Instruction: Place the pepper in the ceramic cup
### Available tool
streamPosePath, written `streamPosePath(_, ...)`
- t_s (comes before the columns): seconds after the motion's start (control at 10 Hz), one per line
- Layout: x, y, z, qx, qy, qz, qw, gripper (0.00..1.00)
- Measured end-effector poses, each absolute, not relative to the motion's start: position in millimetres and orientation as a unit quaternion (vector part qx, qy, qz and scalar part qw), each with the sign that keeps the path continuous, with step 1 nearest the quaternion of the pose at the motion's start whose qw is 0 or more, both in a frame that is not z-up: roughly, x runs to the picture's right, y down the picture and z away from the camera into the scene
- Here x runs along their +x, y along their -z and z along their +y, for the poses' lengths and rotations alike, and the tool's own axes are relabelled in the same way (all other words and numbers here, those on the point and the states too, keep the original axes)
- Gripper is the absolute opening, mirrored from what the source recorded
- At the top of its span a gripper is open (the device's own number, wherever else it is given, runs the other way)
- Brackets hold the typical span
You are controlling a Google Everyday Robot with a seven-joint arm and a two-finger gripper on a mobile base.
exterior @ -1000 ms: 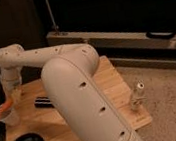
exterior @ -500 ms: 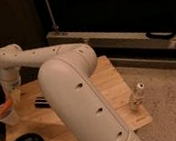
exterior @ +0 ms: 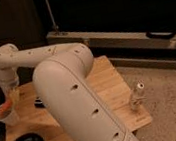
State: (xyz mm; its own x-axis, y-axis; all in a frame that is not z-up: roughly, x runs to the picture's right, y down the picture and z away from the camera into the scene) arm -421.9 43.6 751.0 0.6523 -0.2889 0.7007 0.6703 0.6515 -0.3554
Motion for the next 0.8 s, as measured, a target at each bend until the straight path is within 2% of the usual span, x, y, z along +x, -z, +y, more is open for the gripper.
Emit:
streamPosePath(0.7,-428.0,-753.1,49.0,-0.325,0.278,-0.309,0.849,0.76)
streamPosePath(0.8,-427.8,-753.4,49.5,-0.326,0.278,-0.309,0.849,0.80)
